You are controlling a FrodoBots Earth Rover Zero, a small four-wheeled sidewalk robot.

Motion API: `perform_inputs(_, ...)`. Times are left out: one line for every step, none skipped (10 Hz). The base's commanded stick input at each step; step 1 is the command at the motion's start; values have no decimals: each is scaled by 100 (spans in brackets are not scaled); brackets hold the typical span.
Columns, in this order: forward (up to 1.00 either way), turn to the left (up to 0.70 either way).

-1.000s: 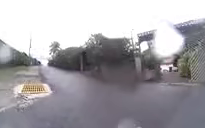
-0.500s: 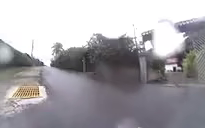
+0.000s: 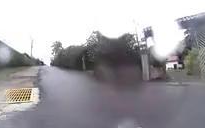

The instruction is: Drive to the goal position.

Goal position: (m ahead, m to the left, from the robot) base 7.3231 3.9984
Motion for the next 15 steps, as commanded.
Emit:
perform_inputs(70, 0)
perform_inputs(70, 0)
perform_inputs(70, 0)
perform_inputs(70, 23)
perform_inputs(70, 35)
perform_inputs(70, 35)
perform_inputs(70, 35)
perform_inputs(70, 35)
perform_inputs(70, 35)
perform_inputs(70, 35)
perform_inputs(70, 35)
perform_inputs(70, 35)
perform_inputs(70, 35)
perform_inputs(70, 35)
perform_inputs(70, 35)
